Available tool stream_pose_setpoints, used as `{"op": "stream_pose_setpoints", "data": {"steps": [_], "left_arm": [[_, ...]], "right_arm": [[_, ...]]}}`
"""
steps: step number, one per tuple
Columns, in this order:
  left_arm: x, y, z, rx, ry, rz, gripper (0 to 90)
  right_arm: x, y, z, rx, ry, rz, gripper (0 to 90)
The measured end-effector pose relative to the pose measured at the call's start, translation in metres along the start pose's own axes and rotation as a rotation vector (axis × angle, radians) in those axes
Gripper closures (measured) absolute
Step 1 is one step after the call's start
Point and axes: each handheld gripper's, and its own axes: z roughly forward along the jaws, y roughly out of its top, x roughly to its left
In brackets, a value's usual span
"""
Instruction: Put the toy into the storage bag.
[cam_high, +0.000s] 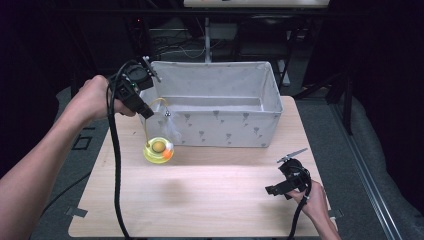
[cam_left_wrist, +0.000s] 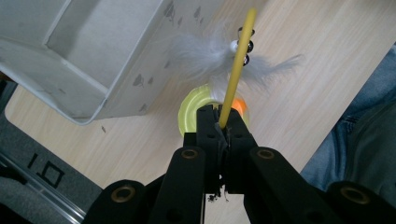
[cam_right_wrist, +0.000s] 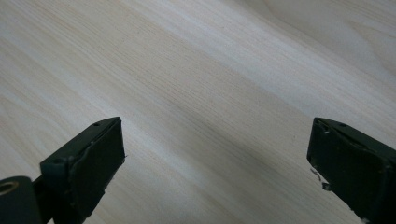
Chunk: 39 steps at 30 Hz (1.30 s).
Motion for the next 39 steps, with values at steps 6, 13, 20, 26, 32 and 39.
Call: {"op": "stream_pose_setpoints", "data": {"steps": [6, 13, 20, 26, 32, 39], "left_arm": [[0.002, 0.004, -0.007, -0.003, 0.011, 0.002, 88.3], [0.006, 0.008, -0.021, -0.001, 0.033, -0.002, 88.2], [0.011, 0.013, -0.034, 0.013, 0.048, -0.005, 88.2], [0.016, 0.017, -0.043, 0.024, 0.055, -0.018, 88.2], [0.029, 0.021, -0.052, 0.036, 0.058, -0.044, 88.2], [0.042, 0.024, -0.061, 0.04, 0.063, -0.078, 88.2]], "right_arm": [[0.0, 0.0, 0.0, 0.0, 0.009, 0.001, 3.7], [0.0, 0.0, 0.0, 0.006, 0.003, 0.0, 3.7], [0.0, 0.0, 0.0, -0.002, 0.007, 0.006, 3.8], [0.0, 0.0, 0.001, -0.003, 0.007, 0.005, 3.8], [0.0, 0.0, 0.0, 0.016, -0.005, -0.006, 3.9], [0.0, 0.0, 0.001, 0.008, 0.002, 0.003, 3.9]]}}
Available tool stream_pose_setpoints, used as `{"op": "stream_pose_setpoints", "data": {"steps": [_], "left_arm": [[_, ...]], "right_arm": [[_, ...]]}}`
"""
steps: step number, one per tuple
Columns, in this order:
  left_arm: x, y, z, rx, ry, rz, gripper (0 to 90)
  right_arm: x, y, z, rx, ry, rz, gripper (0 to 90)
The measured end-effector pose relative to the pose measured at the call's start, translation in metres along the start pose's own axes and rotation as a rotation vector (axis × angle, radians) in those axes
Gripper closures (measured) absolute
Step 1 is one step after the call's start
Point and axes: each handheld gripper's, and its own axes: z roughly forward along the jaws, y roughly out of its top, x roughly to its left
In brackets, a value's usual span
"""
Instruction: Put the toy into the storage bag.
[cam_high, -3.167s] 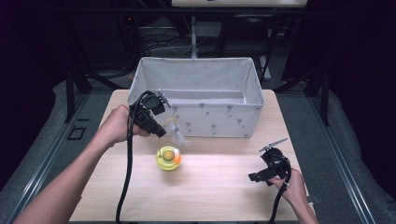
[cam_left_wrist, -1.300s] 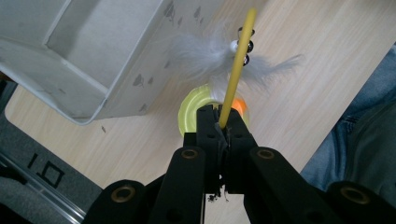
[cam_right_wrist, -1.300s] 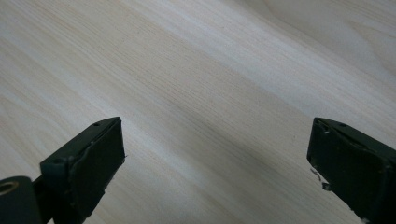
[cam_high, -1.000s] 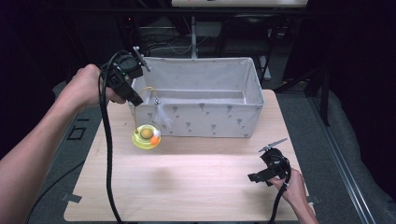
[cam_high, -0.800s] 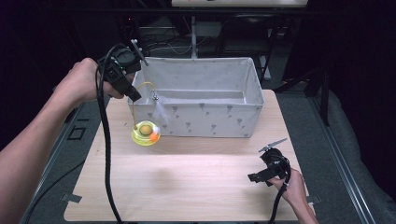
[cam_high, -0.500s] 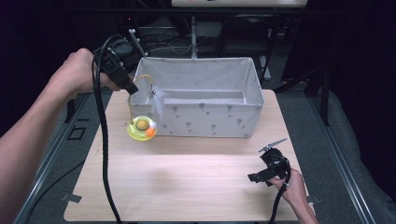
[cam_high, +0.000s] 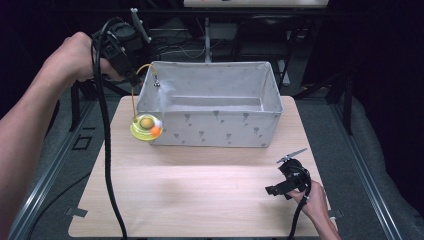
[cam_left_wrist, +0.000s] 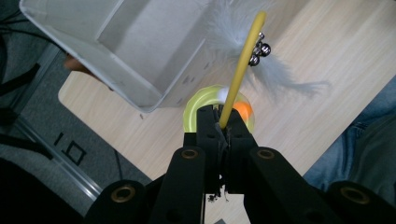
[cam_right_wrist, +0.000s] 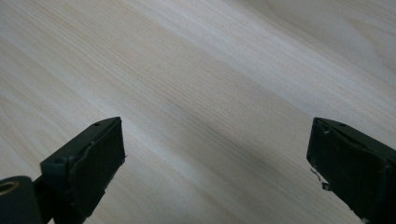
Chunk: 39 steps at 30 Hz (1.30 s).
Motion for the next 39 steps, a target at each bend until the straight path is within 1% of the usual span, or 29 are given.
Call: {"op": "stream_pose_setpoints", "data": {"steps": [3, 4, 5, 7, 8, 9, 10, 11, 13, 15, 18, 19, 21, 23, 25, 27, 28, 29, 30, 32, 33, 36, 39], "left_arm": [[0.005, 0.002, -0.004, 0.0, 0.005, -0.014, 88.2], [0.006, 0.003, -0.005, 0.0, 0.007, -0.016, 88.2], [0.007, 0.004, -0.007, 0.001, 0.014, -0.019, 88.2], [0.01, 0.005, -0.009, 0.006, 0.014, -0.024, 88.2], [0.012, 0.006, -0.011, 0.007, 0.017, -0.03, 88.2], [0.014, 0.007, -0.012, 0.006, 0.016, -0.035, 88.2], [0.015, 0.008, -0.013, 0.005, 0.016, -0.041, 88.3], [0.017, 0.009, -0.014, 0.008, 0.025, -0.043, 88.2], [0.02, 0.011, -0.017, 0.002, 0.024, -0.048, 88.3], [0.022, 0.014, -0.02, 0.004, 0.038, -0.051, 88.2], [0.025, 0.019, -0.024, 0.0, 0.039, -0.056, 88.2], [0.026, 0.02, -0.026, -0.002, 0.044, -0.062, 88.3], [0.028, 0.023, -0.029, -0.004, 0.049, -0.067, 88.3], [0.031, 0.026, -0.033, -0.003, 0.054, -0.073, 88.3], [0.034, 0.028, -0.036, -0.001, 0.057, -0.081, 88.2], [0.036, 0.031, -0.037, -0.002, 0.061, -0.085, 88.2], [0.037, 0.033, -0.037, 0.003, 0.065, -0.091, 88.2], [0.038, 0.034, -0.038, 0.011, 0.068, -0.088, 88.2], [0.038, 0.036, -0.038, 0.014, 0.066, -0.091, 88.2], [0.04, 0.038, -0.038, 0.015, 0.074, -0.099, 88.2], [0.041, 0.039, -0.039, 0.016, 0.077, -0.1, 88.2], [0.044, 0.043, -0.04, 0.025, 0.088, -0.109, 88.2], [0.046, 0.046, -0.039, 0.019, 0.09, -0.114, 88.2]], "right_arm": [[0.0, 0.0, 0.0, -0.002, -0.003, -0.007, 4.1], [0.001, 0.0, 0.0, -0.014, -0.001, 0.0, 4.2], [0.001, 0.0, 0.0, -0.015, -0.003, 0.001, 4.2], [0.0, 0.0, 0.0, -0.007, -0.003, -0.003, 4.1], [0.001, -0.001, 0.0, -0.024, -0.005, 0.005, 4.2], [0.0, 0.0, -0.001, -0.007, -0.001, -0.005, 4.1], [0.0, 0.0, -0.001, -0.005, -0.001, -0.007, 4.2], [0.0, 0.0, -0.001, -0.005, 0.0, -0.009, 4.2], [0.0, 0.0, -0.001, -0.011, -0.002, -0.006, 4.2], [0.0, 0.0, -0.001, -0.008, -0.001, -0.006, 4.2], [0.0, 0.0, 0.0, -0.007, 0.001, -0.004, 4.1], [0.0, 0.0, -0.001, 0.002, 0.001, -0.001, 4.1], [0.001, 0.0, 0.0, -0.003, 0.011, -0.001, 4.2], [0.001, 0.0, -0.001, 0.003, 0.004, 0.001, 4.1], [0.0, 0.0, 0.0, -0.002, -0.001, 0.002, 4.2], [0.0, 0.0, -0.001, 0.007, 0.007, -0.002, 4.1], [0.001, 0.0, 0.0, 0.004, 0.011, 0.001, 4.2], [0.001, 0.0, 0.0, 0.001, 0.012, 0.001, 4.2], [0.001, 0.0, -0.001, 0.003, 0.0, -0.006, 4.2], [0.001, 0.0, -0.001, -0.01, 0.005, -0.008, 4.2], [0.001, 0.0, -0.002, 0.004, -0.007, -0.024, 4.2], [0.001, 0.0, -0.002, 0.004, -0.006, -0.026, 4.4], [0.001, 0.0, -0.002, 0.0, -0.007, -0.026, 4.4]]}}
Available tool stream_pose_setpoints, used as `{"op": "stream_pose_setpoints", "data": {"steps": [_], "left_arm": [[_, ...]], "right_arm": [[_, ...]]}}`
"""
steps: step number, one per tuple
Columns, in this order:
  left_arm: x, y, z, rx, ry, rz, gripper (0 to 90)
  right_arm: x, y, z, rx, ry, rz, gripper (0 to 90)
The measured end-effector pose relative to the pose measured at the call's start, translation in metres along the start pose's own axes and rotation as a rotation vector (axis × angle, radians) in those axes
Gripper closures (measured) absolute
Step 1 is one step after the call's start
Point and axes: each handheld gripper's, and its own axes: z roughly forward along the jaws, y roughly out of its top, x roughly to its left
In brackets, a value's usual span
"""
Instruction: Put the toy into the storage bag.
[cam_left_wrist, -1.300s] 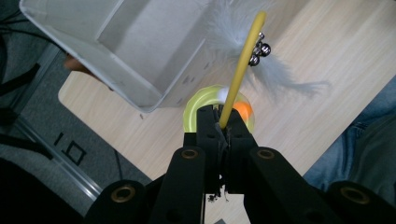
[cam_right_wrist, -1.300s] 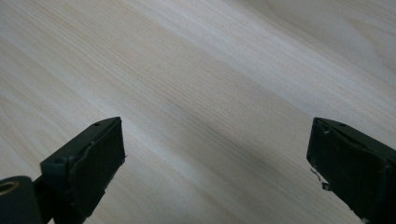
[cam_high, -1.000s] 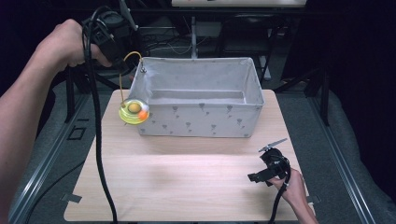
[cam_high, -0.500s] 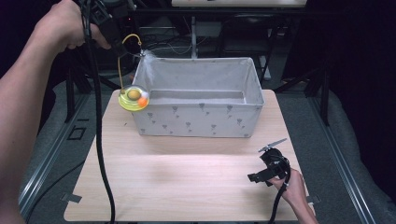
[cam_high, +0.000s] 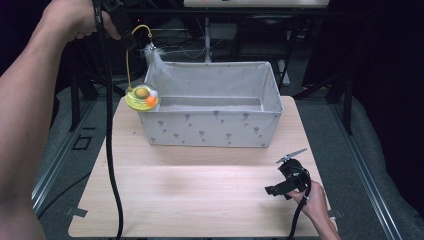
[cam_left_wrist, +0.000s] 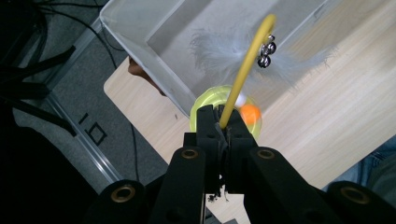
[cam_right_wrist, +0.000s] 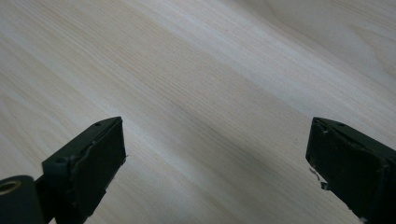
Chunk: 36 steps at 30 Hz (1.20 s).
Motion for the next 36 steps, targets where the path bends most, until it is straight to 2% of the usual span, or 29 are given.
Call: {"op": "stream_pose_setpoints", "data": {"steps": [3, 6, 9, 14, 19, 25, 28, 34, 36], "left_arm": [[0.002, 0.004, 0.001, 0.003, 0.023, -0.012, 88.3], [0.004, 0.009, 0.003, -0.003, 0.03, -0.015, 88.3], [0.006, 0.013, 0.003, -0.004, 0.034, -0.025, 88.3], [0.006, 0.019, 0.004, -0.007, 0.04, -0.023, 88.3], [0.006, 0.025, 0.005, -0.019, 0.064, -0.021, 88.3], [0.009, 0.032, 0.008, -0.038, 0.067, -0.041, 88.3], [0.01, 0.035, 0.01, -0.032, 0.067, -0.041, 88.3], [0.009, 0.042, 0.017, -0.044, 0.086, -0.035, 88.3], [0.01, 0.044, 0.021, -0.041, 0.078, -0.039, 88.3]], "right_arm": [[0.0, 0.0, 0.0, 0.0, 0.0, 0.0, 4.4], [0.0, 0.0, 0.0, -0.003, 0.014, 0.007, 4.3], [0.0, 0.0, 0.0, 0.001, 0.003, 0.0, 4.3], [0.0, 0.0, 0.001, -0.004, 0.012, 0.007, 4.3], [0.0, 0.0, 0.001, -0.003, 0.01, 0.003, 4.1], [0.0, 0.0, 0.0, 0.007, 0.012, -0.006, 4.1], [0.001, -0.001, 0.001, -0.005, 0.018, 0.006, 4.1], [0.001, 0.0, 0.001, 0.013, 0.024, -0.002, 4.0], [0.001, 0.0, 0.001, 0.007, 0.031, 0.003, 4.0]]}}
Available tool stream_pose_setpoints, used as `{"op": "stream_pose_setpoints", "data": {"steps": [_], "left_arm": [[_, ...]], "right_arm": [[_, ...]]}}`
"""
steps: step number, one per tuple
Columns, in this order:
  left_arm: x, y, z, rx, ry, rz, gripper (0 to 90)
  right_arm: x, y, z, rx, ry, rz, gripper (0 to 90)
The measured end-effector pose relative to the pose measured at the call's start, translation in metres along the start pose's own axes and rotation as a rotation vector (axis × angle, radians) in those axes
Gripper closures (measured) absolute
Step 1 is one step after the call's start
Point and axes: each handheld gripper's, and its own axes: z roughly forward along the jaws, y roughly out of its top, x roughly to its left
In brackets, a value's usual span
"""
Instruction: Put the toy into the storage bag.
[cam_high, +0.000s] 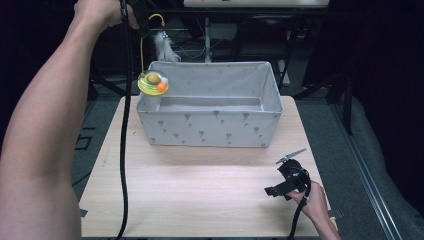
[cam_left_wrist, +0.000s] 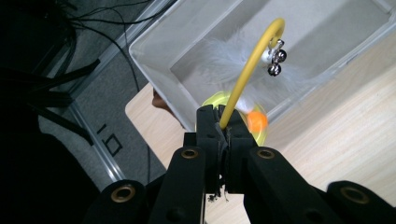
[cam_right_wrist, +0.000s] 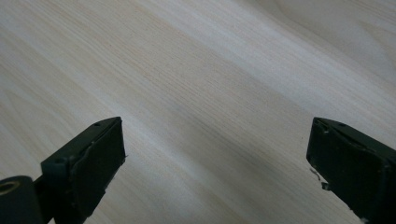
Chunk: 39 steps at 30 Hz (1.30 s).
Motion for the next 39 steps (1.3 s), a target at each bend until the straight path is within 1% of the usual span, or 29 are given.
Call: {"op": "stream_pose_setpoints", "data": {"steps": [2, 3, 4, 5, 12, 14, 16, 18, 23, 24, 26, 29, 31, 32, 34, 37, 38, 39], "left_arm": [[0.0, 0.002, 0.005, -0.001, 0.002, -0.001, 88.3], [0.0, 0.003, 0.006, 0.0, -0.002, -0.007, 88.2], [0.0, 0.004, 0.008, 0.002, -0.001, -0.004, 88.3], [0.0, 0.005, 0.01, -0.006, -0.001, -0.008, 88.2], [0.001, 0.009, 0.025, -0.012, -0.009, -0.017, 88.2], [0.001, 0.01, 0.03, -0.019, -0.011, -0.017, 88.3], [-0.001, 0.011, 0.035, -0.023, -0.001, -0.013, 88.3], [-0.001, 0.011, 0.041, -0.025, -0.006, -0.012, 88.3], [-0.001, 0.012, 0.054, -0.038, -0.009, -0.014, 88.3], [-0.002, 0.012, 0.056, -0.041, -0.016, -0.019, 88.3], [-0.002, 0.013, 0.061, -0.039, -0.012, -0.016, 88.3], [-0.004, 0.014, 0.068, -0.047, -0.011, -0.017, 88.3], [-0.005, 0.015, 0.072, -0.039, -0.016, -0.013, 88.3], [-0.005, 0.015, 0.075, -0.039, -0.011, -0.009, 88.2], [-0.006, 0.015, 0.079, -0.039, -0.022, -0.011, 88.3], [-0.006, 0.013, 0.086, -0.035, -0.034, -0.015, 88.3], [-0.007, 0.012, 0.089, -0.035, -0.034, -0.014, 88.3], [-0.007, 0.011, 0.092, -0.038, -0.039, -0.016, 88.3]], "right_arm": [[0.0, 0.0, 0.0, 0.007, -0.007, -0.005, 4.1], [0.0, 0.0, 0.0, -0.001, 0.001, -0.003, 4.0], [0.0, 0.0, 0.0, 0.004, -0.006, -0.006, 4.0], [0.0, 0.0, 0.0, 0.0, 0.002, -0.003, 4.0], [0.001, 0.0, 0.0, -0.007, 0.0, -0.002, 4.1], [0.001, 0.0, 0.0, -0.008, -0.001, -0.003, 4.0], [0.001, 0.0, 0.0, -0.004, -0.006, -0.007, 4.0], [0.001, 0.0, 0.0, 0.003, -0.003, -0.008, 4.1], [0.001, 0.0, 0.0, -0.002, -0.005, -0.007, 4.0], [0.001, 0.0, 0.0, -0.003, -0.005, -0.007, 4.0], [0.001, 0.0, 0.0, -0.004, 0.002, -0.003, 4.0], [0.001, 0.0, 0.0, 0.011, -0.002, -0.013, 4.1], [0.002, 0.0, 0.0, -0.001, 0.004, -0.002, 4.0], [0.003, -0.001, 0.001, -0.012, -0.001, 0.003, 4.0], [0.003, -0.001, 0.001, -0.014, -0.005, 0.006, 4.0], [0.003, -0.001, 0.001, -0.01, -0.011, 0.002, 4.1], [0.001, 0.001, -0.002, 0.022, -0.027, -0.027, 4.0], [0.001, 0.0, -0.002, 0.016, -0.017, -0.022, 4.0]]}}
